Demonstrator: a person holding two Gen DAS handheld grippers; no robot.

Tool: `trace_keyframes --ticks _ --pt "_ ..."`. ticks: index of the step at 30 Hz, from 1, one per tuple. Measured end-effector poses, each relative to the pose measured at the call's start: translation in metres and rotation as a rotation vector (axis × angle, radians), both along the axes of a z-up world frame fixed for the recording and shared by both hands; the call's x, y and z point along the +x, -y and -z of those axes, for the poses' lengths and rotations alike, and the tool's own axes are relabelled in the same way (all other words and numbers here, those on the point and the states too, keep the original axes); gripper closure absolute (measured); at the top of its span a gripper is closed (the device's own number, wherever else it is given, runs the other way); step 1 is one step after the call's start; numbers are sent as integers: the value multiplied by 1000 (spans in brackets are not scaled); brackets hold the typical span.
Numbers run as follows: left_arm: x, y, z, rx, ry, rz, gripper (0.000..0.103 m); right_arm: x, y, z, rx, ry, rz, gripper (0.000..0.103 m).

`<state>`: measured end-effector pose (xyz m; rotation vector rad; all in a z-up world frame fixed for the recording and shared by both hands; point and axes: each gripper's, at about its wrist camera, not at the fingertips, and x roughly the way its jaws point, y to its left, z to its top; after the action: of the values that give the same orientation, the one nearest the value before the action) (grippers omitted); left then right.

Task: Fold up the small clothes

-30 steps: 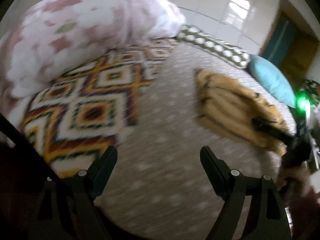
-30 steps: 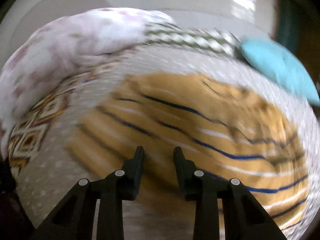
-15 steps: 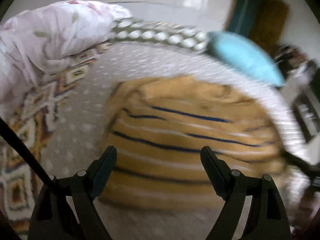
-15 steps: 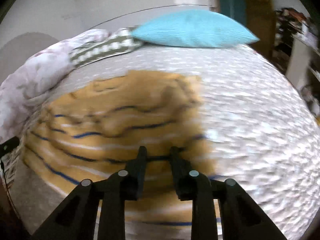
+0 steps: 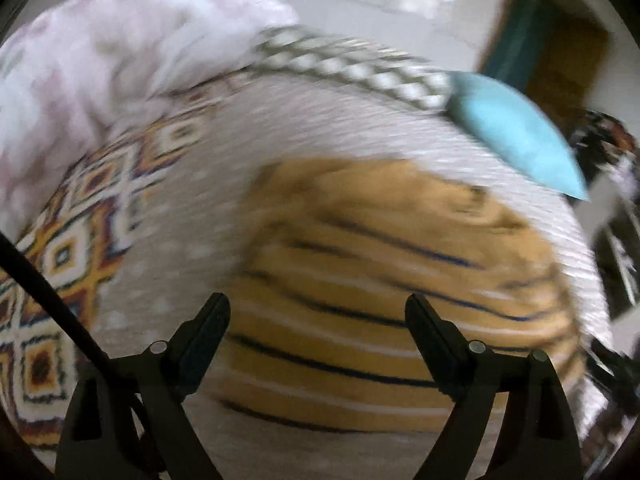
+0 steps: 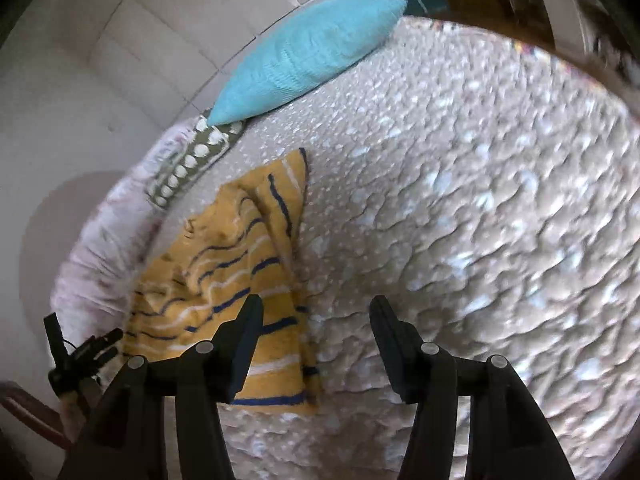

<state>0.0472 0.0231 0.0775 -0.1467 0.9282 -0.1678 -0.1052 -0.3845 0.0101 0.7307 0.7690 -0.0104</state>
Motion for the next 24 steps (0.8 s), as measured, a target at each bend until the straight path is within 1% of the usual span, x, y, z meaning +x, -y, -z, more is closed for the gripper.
trace_keyframes --ticks 3,6,8,10,11,13,14,15,16,17,19,22,24 --pt "-7 49 -5 -28 27 118 15 8 -9 5 29 7 -12 41" --pt "-12 89 9 -16 8 204 15 21 -22 7 28 8 -44 39" --pt "-13 105 21 -18 -10 230 15 28 -27 10 20 10 -50 37" --pt "-12 116 42 -20 -64 236 15 34 -32 12 17 16 -47 37" --pt "-10 118 51 -2 -83 229 16 37 -34 13 14 21 -43 37" --pt "-14 128 60 66 -46 236 16 41 -38 14 3 23 -37 37" --pt "-17 132 59 93 -34 244 15 43 -38 15 7 17 -32 46" --pt "-18 134 57 104 -35 249 16 46 -39 17 31 7 -35 60" --pt "-17 131 54 93 -43 252 18 49 -38 19 78 -7 -46 77" --pt "-18 125 49 66 -47 247 24 51 -37 19 106 -11 -34 80" --pt "-24 101 30 -25 -47 216 25 53 -40 10 124 -16 -12 82" --pt "-52 52 0 -127 6 163 25 58 -58 -22 108 23 -14 83" --pt "-73 20 -15 -147 51 128 25 69 -87 -51 64 51 -61 83"
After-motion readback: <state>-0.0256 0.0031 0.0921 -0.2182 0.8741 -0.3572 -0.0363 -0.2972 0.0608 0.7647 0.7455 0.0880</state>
